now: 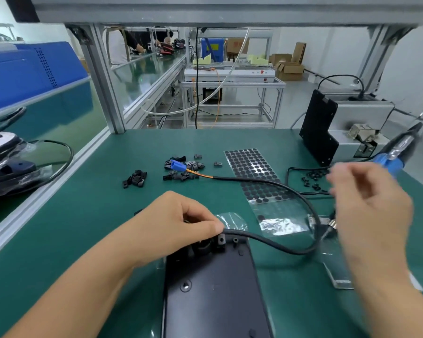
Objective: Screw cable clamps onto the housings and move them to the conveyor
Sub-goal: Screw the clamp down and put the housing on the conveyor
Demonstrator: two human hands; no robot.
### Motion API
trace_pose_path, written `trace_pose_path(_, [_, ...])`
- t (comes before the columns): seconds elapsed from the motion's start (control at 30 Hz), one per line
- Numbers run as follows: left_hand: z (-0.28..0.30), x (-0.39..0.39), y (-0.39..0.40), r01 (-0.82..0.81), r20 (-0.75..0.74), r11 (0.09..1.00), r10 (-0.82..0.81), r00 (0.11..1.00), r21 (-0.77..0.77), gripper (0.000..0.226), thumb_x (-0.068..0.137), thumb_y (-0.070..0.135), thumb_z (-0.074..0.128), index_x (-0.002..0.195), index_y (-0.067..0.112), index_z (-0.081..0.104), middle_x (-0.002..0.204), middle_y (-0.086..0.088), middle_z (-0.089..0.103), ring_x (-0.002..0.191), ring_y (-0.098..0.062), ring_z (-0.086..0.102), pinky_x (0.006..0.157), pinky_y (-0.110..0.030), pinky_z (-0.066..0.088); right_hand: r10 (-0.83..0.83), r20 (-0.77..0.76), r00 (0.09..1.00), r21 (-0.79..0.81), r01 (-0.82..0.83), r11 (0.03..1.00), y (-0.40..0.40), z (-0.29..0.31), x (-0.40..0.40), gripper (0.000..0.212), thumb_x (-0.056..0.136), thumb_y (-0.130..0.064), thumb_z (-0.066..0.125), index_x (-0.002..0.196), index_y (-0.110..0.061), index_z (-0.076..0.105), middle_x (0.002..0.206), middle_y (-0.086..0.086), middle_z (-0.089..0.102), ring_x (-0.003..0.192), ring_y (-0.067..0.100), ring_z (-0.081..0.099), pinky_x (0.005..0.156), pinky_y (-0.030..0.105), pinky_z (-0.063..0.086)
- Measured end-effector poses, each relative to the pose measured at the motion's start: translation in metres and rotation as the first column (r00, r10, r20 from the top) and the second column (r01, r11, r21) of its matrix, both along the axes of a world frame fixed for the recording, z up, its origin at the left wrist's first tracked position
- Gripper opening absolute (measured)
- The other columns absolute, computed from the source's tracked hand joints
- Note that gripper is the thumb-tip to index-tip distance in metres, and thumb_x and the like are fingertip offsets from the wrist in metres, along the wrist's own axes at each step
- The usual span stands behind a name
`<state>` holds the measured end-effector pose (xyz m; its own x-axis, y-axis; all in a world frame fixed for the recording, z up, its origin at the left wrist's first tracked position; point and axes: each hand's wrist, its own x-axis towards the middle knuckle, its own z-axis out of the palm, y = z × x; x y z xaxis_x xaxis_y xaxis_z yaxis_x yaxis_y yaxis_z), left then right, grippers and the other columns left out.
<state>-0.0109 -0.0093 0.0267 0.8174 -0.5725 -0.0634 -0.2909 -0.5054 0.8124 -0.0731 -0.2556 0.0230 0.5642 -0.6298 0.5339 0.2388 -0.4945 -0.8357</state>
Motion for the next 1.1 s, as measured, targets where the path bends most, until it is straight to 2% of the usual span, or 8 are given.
trace_pose_path(0.13, [0.024, 0.01, -0.012, 0.06, 0.036, 0.996, -0.063, 0.997, 0.07, 0.017, 0.077, 0.054, 0.067, 0.087, 0.043, 0.074, 0.089, 0.017, 0.074, 0.085, 0.001, 0.068, 0.08, -0.013, 0.051, -0.305, 0.069, 0.95, 0.341, 0.265, 0.902, -0.058, 0.004, 0.012, 0.011, 0.083, -0.04, 0.054, 0.075, -0.032, 0.053, 0.077, -0.01, 0.057, 0.067, 0.006, 0.049, 0.063, 0.021, 0.041])
trace_pose_path(0.3, [0.037, 0.036, -0.098, 0.055, 0.203, 0.995, -0.07, 0.977, 0.081, 0.014, 0.084, 0.036, 0.07, 0.076, 0.027, 0.077, 0.062, 0.012, 0.068, 0.052, -0.001, 0.051, 0.052, -0.01, 0.041, -0.308, -0.036, 0.951, 0.556, 0.275, 0.785, -0.085, -0.013, 0.028, 0.017, 0.092, -0.038, 0.053, 0.096, -0.021, 0.054, 0.104, 0.0, 0.061, 0.088, 0.013, 0.059, 0.076, 0.026, 0.047])
trace_pose_path(0.47, [0.018, 0.069, -0.201, 0.057, 0.393, 0.963, -0.16, 0.906, 0.262, 0.016, 0.091, 0.019, 0.063, 0.099, 0.014, 0.076, 0.093, 0.004, 0.071, 0.084, -0.009, 0.06, 0.087, -0.023, 0.047, -0.122, -0.09, 0.988, 0.666, 0.151, 0.731, -0.075, -0.026, 0.028, 0.03, 0.092, -0.05, 0.049, 0.09, -0.022, 0.056, 0.092, 0.0, 0.064, 0.079, 0.016, 0.06, 0.083, 0.042, 0.053])
trace_pose_path(0.63, [0.002, 0.101, -0.251, 0.028, 0.472, 0.836, -0.337, 0.814, 0.549, 0.037, 0.091, -0.004, 0.052, 0.115, 0.018, 0.07, 0.115, -0.004, 0.069, 0.106, -0.025, 0.062, 0.093, -0.035, 0.05, 0.004, -0.104, 0.995, 0.729, 0.073, 0.68, -0.07, -0.03, 0.036, 0.036, 0.092, -0.047, 0.049, 0.073, -0.017, 0.054, 0.067, 0.002, 0.056, 0.059, 0.018, 0.048, 0.058, 0.033, 0.042])
trace_pose_path(0.8, [-0.008, 0.115, -0.269, -0.006, 0.463, 0.648, -0.539, 0.704, 0.762, 0.037, 0.085, -0.01, 0.049, 0.092, 0.023, 0.062, 0.087, -0.004, 0.052, 0.08, -0.025, 0.046, 0.074, -0.032, 0.047, 0.055, 0.014, 0.998, 0.823, -0.043, 0.567, -0.071, -0.03, 0.04, 0.034, 0.096, -0.039, 0.051, 0.085, -0.007, 0.059, 0.055, -0.002, 0.067, 0.055, 0.014, 0.062, 0.064, 0.034, 0.052])
trace_pose_path(0.9, [-0.01, 0.118, -0.275, -0.045, 0.453, 0.576, -0.591, 0.668, 0.816, 0.028, 0.087, -0.005, 0.051, 0.096, 0.017, 0.065, 0.074, 0.002, 0.047, 0.075, -0.024, 0.047, 0.069, -0.031, 0.044, 0.07, 0.032, 0.997, 0.825, -0.066, 0.561, -0.071, -0.031, 0.04, 0.031, 0.096, -0.037, 0.051, 0.085, -0.009, 0.059, 0.052, -0.003, 0.066, 0.051, 0.011, 0.061, 0.061, 0.031, 0.054])
trace_pose_path(0.97, [-0.011, 0.115, -0.278, -0.074, 0.429, 0.51, -0.627, 0.65, 0.857, 0.02, 0.086, -0.005, 0.052, 0.079, 0.012, 0.059, 0.066, 0.004, 0.043, 0.061, -0.02, 0.045, 0.063, -0.03, 0.04, 0.072, 0.035, 0.997, 0.82, -0.07, 0.568, -0.071, -0.031, 0.041, 0.03, 0.096, -0.036, 0.052, 0.084, -0.009, 0.058, 0.052, -0.004, 0.065, 0.05, 0.01, 0.062, 0.061, 0.031, 0.055])
trace_pose_path(1.1, [-0.01, 0.11, -0.279, -0.067, 0.43, 0.506, -0.647, 0.63, 0.86, 0.034, 0.083, -0.005, 0.053, 0.059, 0.014, 0.039, 0.06, 0.0, 0.042, 0.051, -0.016, 0.039, 0.045, -0.027, 0.031, 0.083, 0.063, 0.995, 0.835, -0.098, 0.541, -0.07, -0.029, 0.041, 0.03, 0.096, -0.036, 0.053, 0.086, -0.008, 0.058, 0.053, -0.003, 0.066, 0.051, 0.012, 0.064, 0.058, 0.03, 0.057])
